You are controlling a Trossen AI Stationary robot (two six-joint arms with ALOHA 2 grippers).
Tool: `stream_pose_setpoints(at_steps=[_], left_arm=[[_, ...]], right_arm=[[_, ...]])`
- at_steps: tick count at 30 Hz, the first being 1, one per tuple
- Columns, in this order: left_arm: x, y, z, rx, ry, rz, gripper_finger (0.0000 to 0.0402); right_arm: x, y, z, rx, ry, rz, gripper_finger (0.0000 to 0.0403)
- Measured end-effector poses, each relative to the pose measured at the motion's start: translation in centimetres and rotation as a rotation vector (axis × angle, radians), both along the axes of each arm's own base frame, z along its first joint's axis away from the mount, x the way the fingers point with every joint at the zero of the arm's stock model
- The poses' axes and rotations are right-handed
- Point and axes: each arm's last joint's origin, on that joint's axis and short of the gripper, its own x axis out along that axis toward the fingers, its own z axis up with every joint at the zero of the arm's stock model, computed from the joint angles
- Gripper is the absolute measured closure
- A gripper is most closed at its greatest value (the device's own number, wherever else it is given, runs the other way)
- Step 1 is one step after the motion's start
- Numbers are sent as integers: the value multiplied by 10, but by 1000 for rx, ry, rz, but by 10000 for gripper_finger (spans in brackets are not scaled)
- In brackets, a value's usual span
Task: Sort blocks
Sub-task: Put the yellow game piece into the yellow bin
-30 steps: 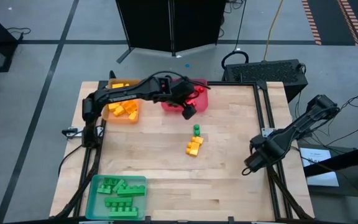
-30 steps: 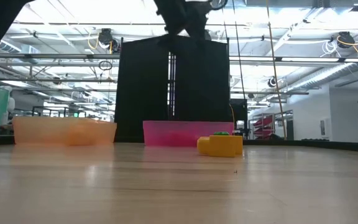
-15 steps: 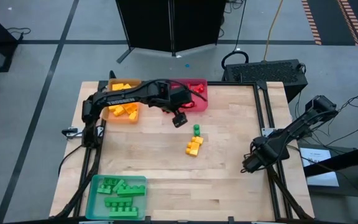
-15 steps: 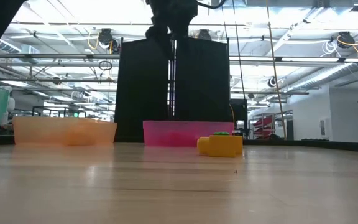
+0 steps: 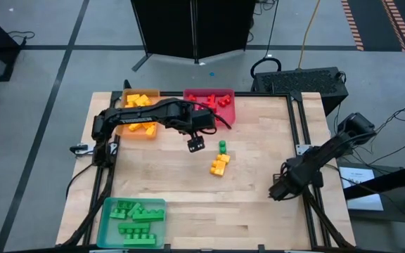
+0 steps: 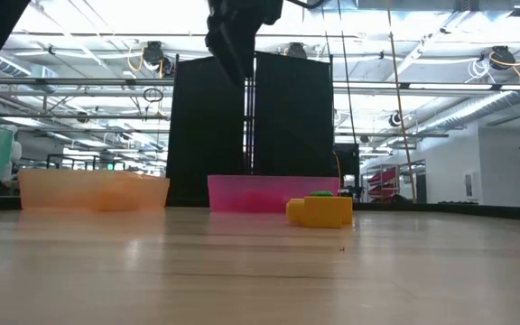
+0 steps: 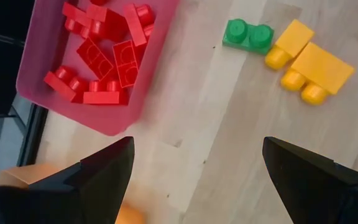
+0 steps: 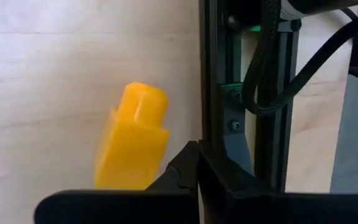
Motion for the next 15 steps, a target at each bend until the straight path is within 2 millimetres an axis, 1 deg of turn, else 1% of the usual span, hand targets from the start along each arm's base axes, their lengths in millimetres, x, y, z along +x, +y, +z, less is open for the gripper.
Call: stream_pose_setpoints(at_steps=[8,10,12,15], left_arm=[[-2,-1,-1,18,37,-47,48],[-3,-1,-1,32,55,-54,48],[-5,-1,-1,37,77,-66,48],[-7,-1,-2,36,94,-69,48]], right_arm=[[14,10,-22,-4,-27,-18,403],[20,10,-27,-12,-64,-10,403],[29,9,-30,-12,-149,16,403],[41,1,-32,-25,-226,39,403]])
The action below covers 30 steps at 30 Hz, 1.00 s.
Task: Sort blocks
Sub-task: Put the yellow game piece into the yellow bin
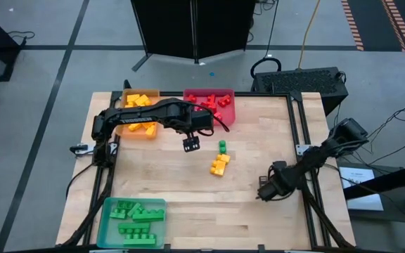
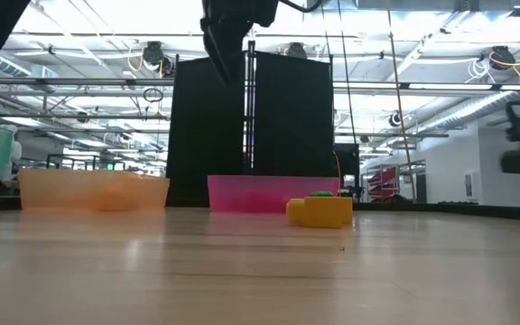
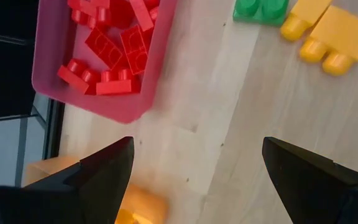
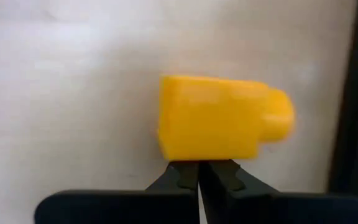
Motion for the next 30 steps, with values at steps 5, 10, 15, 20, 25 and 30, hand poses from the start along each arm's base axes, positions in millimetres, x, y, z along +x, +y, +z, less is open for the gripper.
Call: stream_pose_setpoints(at_steps=[5,10,15,20,25,30], left_arm=[[-4,-1,-1,-1,47,-15,48],[-6,-4,-1,-2,76,-35,48],[-8,-10,-2,-2,98,-51,48],[-9,-15,0,0,97,-65,48],[-9,-15,1,21,102,-79,48],[-9,-15,1,22,102,-79,48]], right_arm=[[26,-26,2,-125,-145,65,403],[64,-54,11,-183,-339,238,403],[93,-73,37,-80,-394,412,403],[73,-66,88,-31,-19,447,403],[48,-50,110,-70,208,499,403],[22,-45,76,16,358,557,403]])
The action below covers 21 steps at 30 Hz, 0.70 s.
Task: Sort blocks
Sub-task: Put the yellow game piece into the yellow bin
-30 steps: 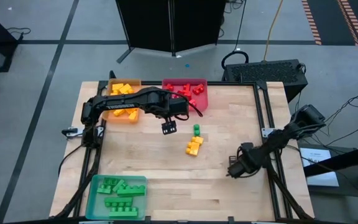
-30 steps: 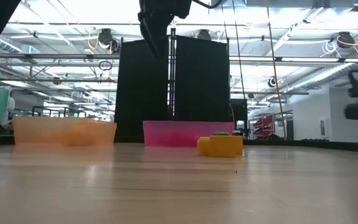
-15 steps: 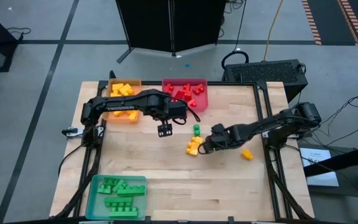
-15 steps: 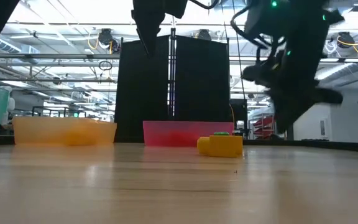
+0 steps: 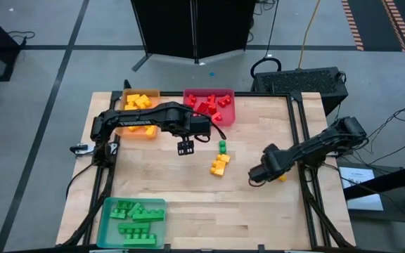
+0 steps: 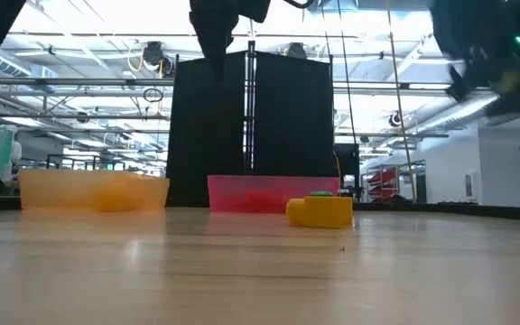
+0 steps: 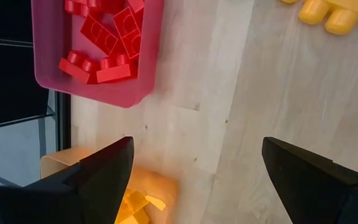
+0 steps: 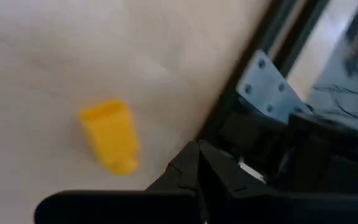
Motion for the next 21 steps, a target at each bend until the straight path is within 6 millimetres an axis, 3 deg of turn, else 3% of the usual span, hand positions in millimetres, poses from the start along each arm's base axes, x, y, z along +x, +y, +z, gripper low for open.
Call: stream_pose_setpoints(at_steps=[5,11,17,21], left_arm=[[0,0,0,1,-4,0,48],[0,0,0,1,-6,1,48],[0,0,0,1,-2,0,48],[0,0,0,1,-2,0,48]], right_arm=[[-20,-1,-26,-2,92,-8,403],[-22,7,-53,114,-2,-58,403],[-6,19,-63,173,-223,-169,403],[19,20,-64,176,-495,-165,403]])
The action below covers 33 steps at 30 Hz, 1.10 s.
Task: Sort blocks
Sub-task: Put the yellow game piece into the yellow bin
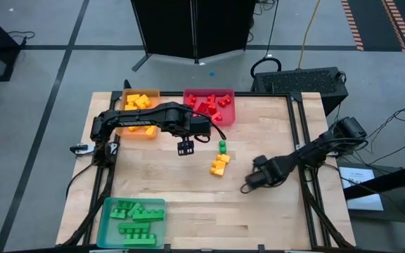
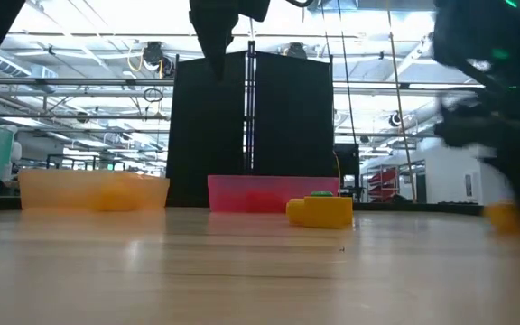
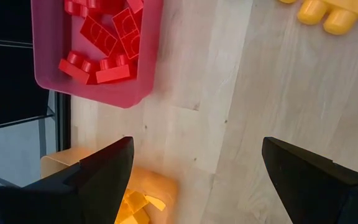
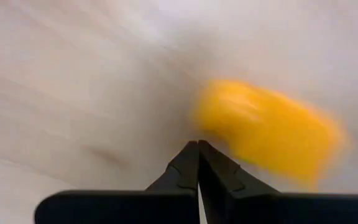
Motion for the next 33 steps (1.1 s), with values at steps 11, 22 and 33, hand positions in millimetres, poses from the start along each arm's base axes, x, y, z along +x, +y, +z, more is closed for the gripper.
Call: stream_pose_setpoints(at_steps=[11,22,33], left_arm=[[0,0,0,0,0,1,48],[0,-2,0,-1,1,-5,48],[0,-2,0,0,1,-6,48]], right_arm=[[91,-20,73,-163,-611,427,403],[16,-18,83,-109,251,199,403],[-11,-9,13,-54,242,35,403]])
